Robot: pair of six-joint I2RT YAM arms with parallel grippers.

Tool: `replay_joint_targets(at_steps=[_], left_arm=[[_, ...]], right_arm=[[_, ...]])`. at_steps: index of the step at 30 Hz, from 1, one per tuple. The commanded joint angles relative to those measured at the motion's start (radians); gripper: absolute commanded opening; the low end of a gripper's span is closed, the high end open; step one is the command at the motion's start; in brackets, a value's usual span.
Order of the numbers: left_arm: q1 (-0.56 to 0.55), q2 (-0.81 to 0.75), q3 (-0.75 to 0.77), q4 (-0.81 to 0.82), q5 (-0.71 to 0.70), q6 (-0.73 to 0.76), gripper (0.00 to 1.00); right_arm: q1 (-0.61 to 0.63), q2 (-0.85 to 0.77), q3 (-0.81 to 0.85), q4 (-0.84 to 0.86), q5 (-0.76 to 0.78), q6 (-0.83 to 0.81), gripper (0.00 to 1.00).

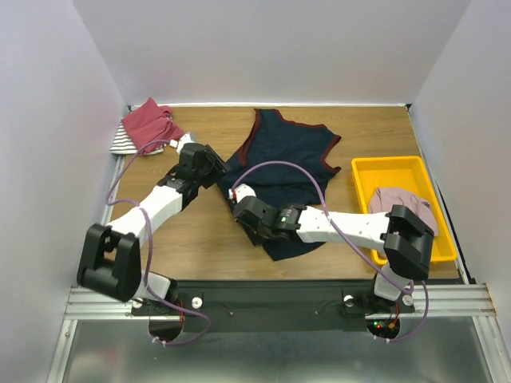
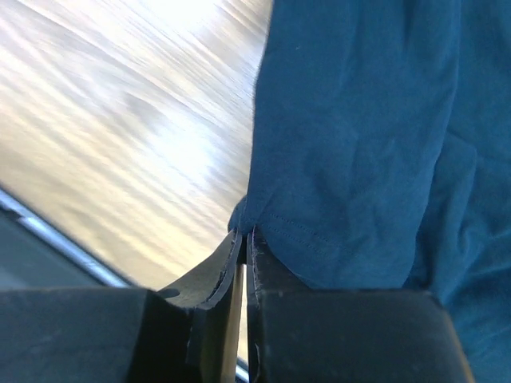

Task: Fold and stack the tank tops
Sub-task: Flatten the tank top out

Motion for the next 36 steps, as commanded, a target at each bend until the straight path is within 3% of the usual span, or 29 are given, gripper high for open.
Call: replay_joint_targets(at_steps=[1, 7, 12, 14, 15, 16, 19, 20, 28, 33, 36], left_arm=[[0.008, -0.15, -0.005, -0.06, -0.075, 0.006, 0.61], [0.017, -0.345, -0.031, -0.305, -0.222, -0.043, 0.63], [0.037, -0.511, -0.069, -0.413, -0.301, -0.064, 0.63], [0.04, -0.532, -0.078, -0.442, -0.302, -0.063, 0.63], [0.041, -0.545, -0.088, -0.452, -0.298, -0.061, 0.63], [0.041, -0.549, -0.094, -0.464, -0.292, -0.061, 0.63], [0.041, -0.563, -0.155, -0.461, -0.229, -0.066, 0.63], [0.04, -0.571, -0.207, -0.441, -0.18, -0.078, 0.61], [0.028, -0.602, -0.347, -0.41, -0.108, -0.127, 0.48], [-0.014, -0.583, -0.399, -0.409, -0.072, -0.144, 0.45], [-0.078, -0.566, -0.419, -0.413, -0.074, -0.179, 0.44]], right_arm=[[-0.012, -0.039, 0.064, 0.033, -0.068, 0.029, 0.09], [-0.024, -0.002, 0.105, 0.158, -0.209, 0.101, 0.06], [-0.024, 0.033, 0.154, 0.299, -0.402, 0.129, 0.08], [-0.024, 0.05, 0.173, 0.312, -0.442, 0.127, 0.19], [-0.024, 0.05, 0.173, 0.312, -0.453, 0.127, 0.33], [-0.024, 0.044, 0.162, 0.31, -0.439, 0.129, 0.4], [-0.026, -0.025, 0.086, 0.31, -0.318, 0.138, 0.56], [-0.026, -0.044, 0.043, 0.312, -0.254, 0.143, 0.58], [-0.03, -0.05, -0.083, 0.298, -0.151, 0.184, 0.54], [-0.064, -0.016, -0.143, 0.296, -0.091, 0.199, 0.52], [-0.093, 0.01, -0.16, 0.298, -0.085, 0.193, 0.39]])
